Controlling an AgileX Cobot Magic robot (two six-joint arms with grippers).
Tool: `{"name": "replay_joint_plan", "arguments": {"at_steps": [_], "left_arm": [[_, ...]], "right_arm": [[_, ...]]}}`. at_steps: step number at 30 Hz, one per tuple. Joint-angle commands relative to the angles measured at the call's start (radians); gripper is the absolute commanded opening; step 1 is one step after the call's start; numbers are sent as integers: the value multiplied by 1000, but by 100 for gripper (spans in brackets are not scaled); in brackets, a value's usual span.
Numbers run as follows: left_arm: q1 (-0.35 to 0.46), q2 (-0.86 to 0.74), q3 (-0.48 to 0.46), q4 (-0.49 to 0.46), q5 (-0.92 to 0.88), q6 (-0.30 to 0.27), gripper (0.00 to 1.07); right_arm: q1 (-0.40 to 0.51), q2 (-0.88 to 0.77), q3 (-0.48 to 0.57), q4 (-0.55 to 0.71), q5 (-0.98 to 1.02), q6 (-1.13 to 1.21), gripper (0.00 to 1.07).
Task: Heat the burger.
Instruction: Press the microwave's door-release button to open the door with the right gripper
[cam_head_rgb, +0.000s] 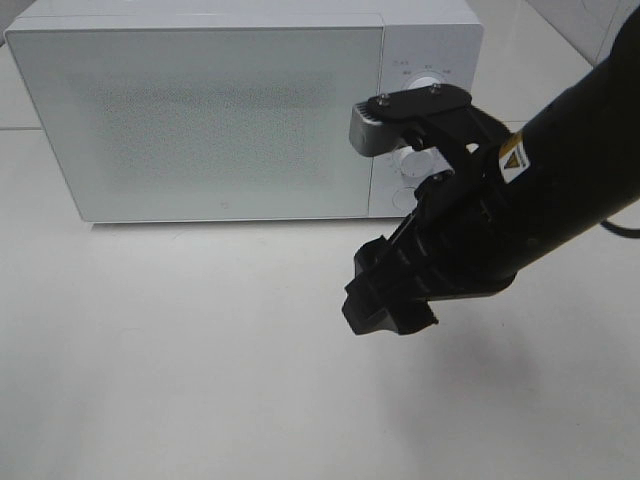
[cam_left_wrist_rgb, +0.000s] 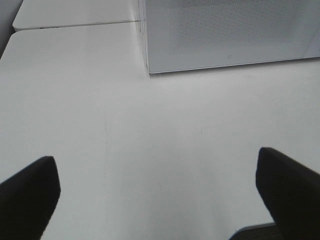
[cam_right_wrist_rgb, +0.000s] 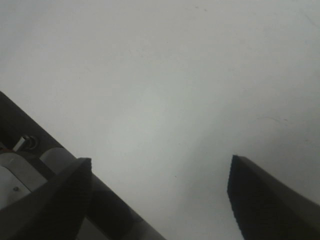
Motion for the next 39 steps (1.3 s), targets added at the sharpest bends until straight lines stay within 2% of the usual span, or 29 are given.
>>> {"name": "replay_joint_plan", "arguments": {"at_steps": [1,7,22,28,31,32,33,35,39], "left_arm": [[6,-16,2,-6,-3,-5,100],[6,-16,2,-6,-3,-5,100],[6,-16,2,-6,-3,-5,100],[6,-16,2,-6,-3,-5,100],[6,-16,2,-6,-3,-5,100],[6,-16,2,-6,-3,-5,100],[6,-16,2,-6,-3,-5,100],[6,-16,2,-6,-3,-5,100],[6,-16,2,-6,-3,-5,100]], "right_arm": [[4,-43,-52,-68,103,50,73],[4,-148,-88,-121,199,91,73],[4,-371,-87,-189,393,92,74],[4,-502,-87,-209,407,99,80],[-28,-554,-87,-221,434,108,81],[-81,-592,-83,-222,459,108,80],[-81,-592,-83,-222,459,108,80],[-160,-656,-50,-224,468,107,80],[-222,-729,-6,-224,469,108,80]]}}
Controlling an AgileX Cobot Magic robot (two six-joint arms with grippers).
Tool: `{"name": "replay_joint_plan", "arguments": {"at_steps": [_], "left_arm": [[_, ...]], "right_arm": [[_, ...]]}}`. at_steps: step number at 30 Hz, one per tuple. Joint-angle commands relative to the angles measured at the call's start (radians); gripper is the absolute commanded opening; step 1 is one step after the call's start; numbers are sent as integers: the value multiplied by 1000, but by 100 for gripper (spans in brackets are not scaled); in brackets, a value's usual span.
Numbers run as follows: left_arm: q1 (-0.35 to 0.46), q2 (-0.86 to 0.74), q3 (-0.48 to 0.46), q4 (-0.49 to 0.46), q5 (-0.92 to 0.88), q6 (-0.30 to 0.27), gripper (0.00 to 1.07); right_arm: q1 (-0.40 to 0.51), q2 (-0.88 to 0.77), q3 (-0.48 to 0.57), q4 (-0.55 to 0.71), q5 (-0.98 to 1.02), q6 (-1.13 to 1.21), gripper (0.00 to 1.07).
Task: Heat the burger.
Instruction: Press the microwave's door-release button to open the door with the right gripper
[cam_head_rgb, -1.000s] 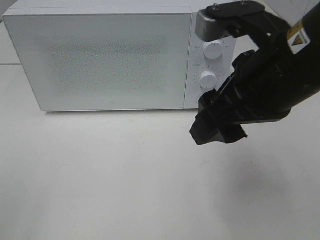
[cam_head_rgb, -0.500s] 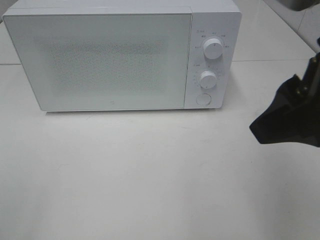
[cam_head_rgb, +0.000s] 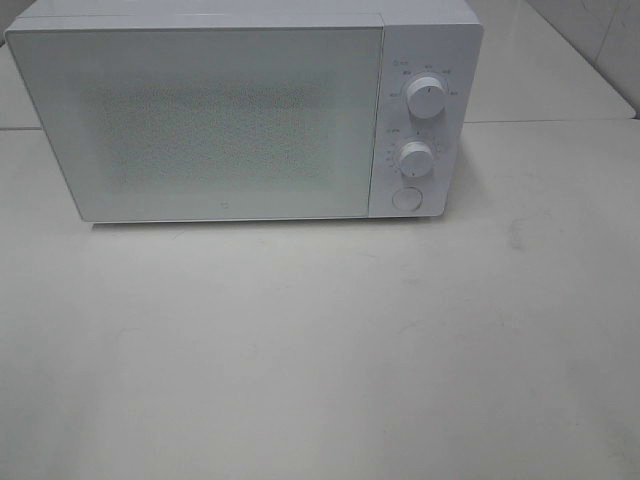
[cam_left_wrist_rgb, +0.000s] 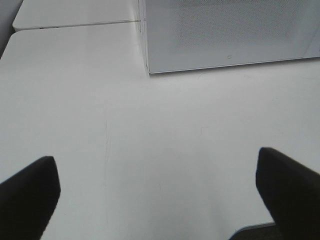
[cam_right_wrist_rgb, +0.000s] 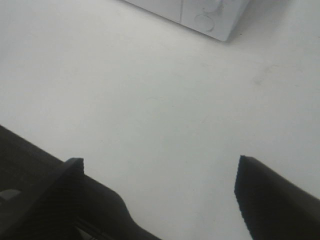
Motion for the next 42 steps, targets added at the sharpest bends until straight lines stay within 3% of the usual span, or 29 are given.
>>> {"name": "replay_joint_plan", "arguments": {"at_steps": [1,14,25,42], "left_arm": [[6,-16,2,-6,-3,-5,100],[6,-16,2,-6,-3,-5,100],[6,-16,2,-6,-3,-5,100],[6,-14,2,-6,-3,-5,100]], "right_arm": [[-89,-114,62,-7,15,9,80],[-308,-473,221,-12,-58,4,76],[-337,-673,364,-12,-115,-41,76],[-337,-740,390,-3,-58,-44,76]]}}
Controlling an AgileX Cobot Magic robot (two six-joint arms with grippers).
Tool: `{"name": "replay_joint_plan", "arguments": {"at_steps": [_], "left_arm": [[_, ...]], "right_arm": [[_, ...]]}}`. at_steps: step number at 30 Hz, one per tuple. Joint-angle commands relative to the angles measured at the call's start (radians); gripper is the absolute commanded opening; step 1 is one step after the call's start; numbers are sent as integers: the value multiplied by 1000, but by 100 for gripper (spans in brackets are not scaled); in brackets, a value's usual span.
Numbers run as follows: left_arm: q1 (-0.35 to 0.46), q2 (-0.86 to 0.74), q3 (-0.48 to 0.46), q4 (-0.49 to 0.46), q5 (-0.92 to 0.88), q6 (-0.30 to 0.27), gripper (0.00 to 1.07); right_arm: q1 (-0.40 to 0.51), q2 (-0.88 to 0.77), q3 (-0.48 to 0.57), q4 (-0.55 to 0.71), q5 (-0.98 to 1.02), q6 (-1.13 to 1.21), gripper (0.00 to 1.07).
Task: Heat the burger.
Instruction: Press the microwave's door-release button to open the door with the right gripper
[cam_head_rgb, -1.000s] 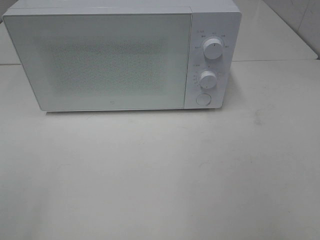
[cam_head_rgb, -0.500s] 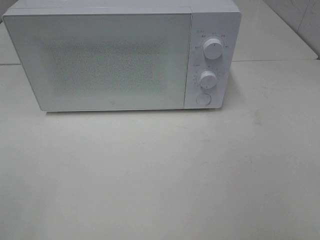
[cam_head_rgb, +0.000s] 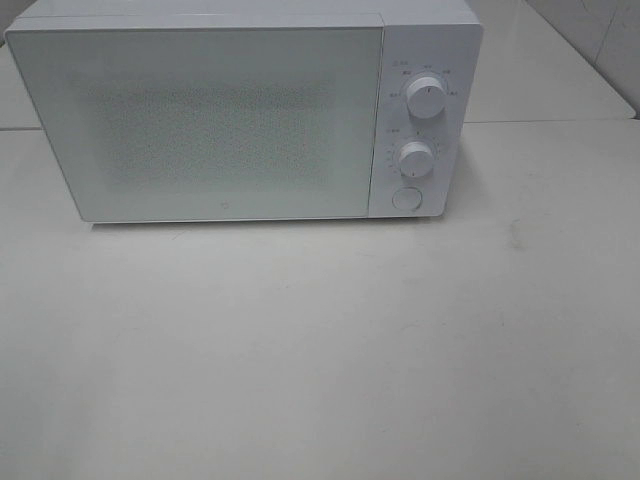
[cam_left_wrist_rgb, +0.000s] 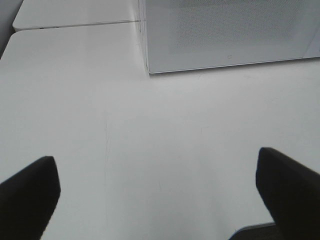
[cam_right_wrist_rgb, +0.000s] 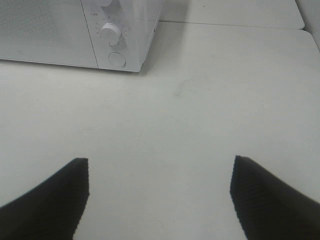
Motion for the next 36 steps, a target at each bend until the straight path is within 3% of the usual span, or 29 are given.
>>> {"name": "replay_joint_plan", "arguments": {"at_steps": [1,21,36], "left_arm": [[6,-14,2,-6,-3,-5,100],[6,-14,2,-6,-3,-5,100],[6,-14,2,-6,-3,-5,100]], "right_arm": [[-6,-28,3,1,-3,-10,76],[-6,-17,-19,1,-10,-10,76],[-6,248,-62,0,-261,-7,76]]}}
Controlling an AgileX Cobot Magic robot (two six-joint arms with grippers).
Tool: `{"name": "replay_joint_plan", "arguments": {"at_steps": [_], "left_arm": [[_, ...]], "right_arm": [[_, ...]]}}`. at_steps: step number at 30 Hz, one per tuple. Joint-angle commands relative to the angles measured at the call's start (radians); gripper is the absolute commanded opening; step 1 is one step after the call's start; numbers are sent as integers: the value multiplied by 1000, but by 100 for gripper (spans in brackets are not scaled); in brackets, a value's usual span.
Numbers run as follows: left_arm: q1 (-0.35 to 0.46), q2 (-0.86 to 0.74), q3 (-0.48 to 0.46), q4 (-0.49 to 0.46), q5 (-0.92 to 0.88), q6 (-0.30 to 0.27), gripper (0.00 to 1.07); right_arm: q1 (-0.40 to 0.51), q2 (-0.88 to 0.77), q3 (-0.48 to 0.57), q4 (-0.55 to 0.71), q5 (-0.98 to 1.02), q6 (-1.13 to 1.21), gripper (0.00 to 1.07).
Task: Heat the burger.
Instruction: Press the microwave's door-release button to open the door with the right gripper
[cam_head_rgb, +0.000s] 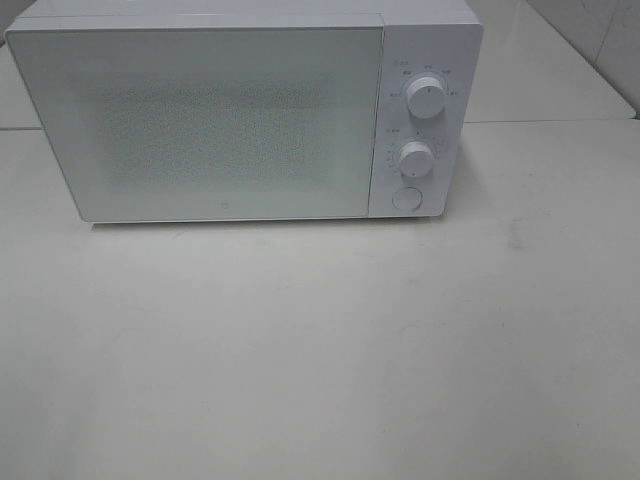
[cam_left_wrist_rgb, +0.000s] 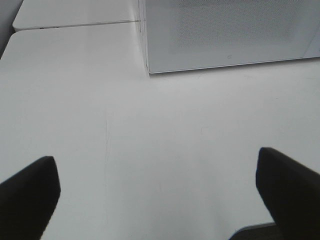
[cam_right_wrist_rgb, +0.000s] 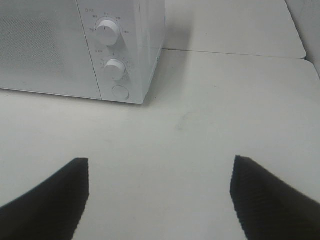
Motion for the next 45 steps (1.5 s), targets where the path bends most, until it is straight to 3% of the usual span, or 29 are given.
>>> {"name": "replay_joint_plan", "arguments": {"at_steps": [1,17,19,25,27,36,45], "left_arm": [[6,-14,2,-6,-3,-5,100],[6,-14,2,-6,-3,-5,100],[6,-14,2,-6,-3,-5,100],[6,-14,2,-6,-3,-5,100],[6,-14,2,-6,-3,-5,100],[6,-14,2,-6,-3,-5,100],[6,-14,2,-6,-3,-5,100]], "right_arm": [[-6,41,-6,0,-66,-7,76],[-6,327,18,3,-376,1,76],[-6,382,72,3,-525,1,76],[-6,440,128,3,-688,-4,76],[-6,506,174,0,-846,-31,75],[-6,643,216,1,-1132,-32,75],[-5,886,239,14,-1426,-58,75]]}}
